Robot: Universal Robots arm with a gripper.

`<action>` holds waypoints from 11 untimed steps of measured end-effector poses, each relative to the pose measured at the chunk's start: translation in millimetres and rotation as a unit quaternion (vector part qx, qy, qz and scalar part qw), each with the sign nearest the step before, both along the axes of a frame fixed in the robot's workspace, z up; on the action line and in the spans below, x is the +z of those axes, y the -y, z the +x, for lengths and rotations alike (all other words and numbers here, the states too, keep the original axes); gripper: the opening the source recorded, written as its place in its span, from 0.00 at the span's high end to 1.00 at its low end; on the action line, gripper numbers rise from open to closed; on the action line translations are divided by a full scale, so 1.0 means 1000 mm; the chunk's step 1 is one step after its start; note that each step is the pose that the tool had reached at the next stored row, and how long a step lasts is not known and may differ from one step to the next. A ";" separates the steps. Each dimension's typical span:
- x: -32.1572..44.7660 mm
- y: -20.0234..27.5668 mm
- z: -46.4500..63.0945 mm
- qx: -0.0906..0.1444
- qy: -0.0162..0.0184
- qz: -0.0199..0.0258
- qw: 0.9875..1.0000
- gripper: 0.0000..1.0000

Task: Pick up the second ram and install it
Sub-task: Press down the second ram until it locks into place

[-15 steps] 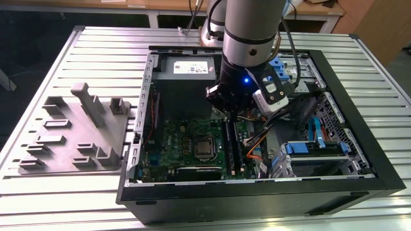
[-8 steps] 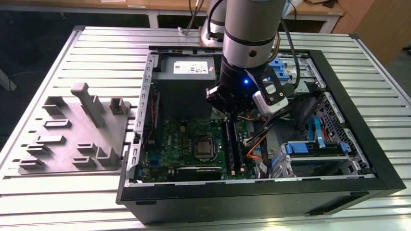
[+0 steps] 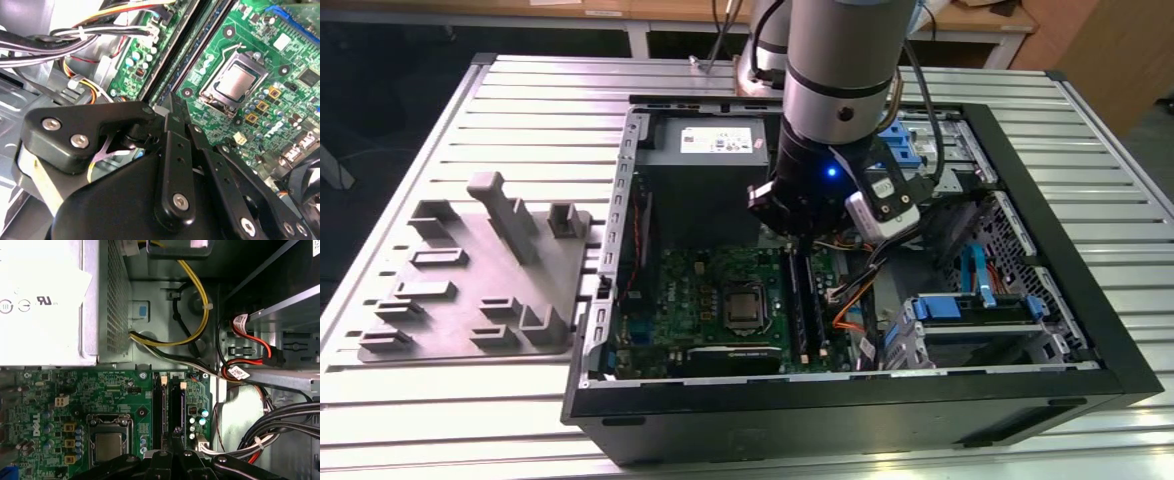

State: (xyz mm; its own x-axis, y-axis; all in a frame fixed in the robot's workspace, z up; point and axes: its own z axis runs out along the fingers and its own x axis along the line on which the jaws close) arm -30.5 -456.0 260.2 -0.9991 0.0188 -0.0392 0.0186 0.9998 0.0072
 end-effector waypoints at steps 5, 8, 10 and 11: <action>-0.0003 -0.0019 0.000 0.000 0.000 0.001 1.000 0.90; -0.0016 -0.0033 0.000 0.000 0.000 0.002 1.000 0.90; -0.0036 -0.0037 0.000 0.000 0.000 0.002 1.000 0.90; -0.0051 -0.0039 0.000 0.000 0.000 0.003 1.000 0.90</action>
State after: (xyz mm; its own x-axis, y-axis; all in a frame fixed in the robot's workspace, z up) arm -30.7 -452.1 255.1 -0.9991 0.0188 -0.0391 0.0184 0.9998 0.0125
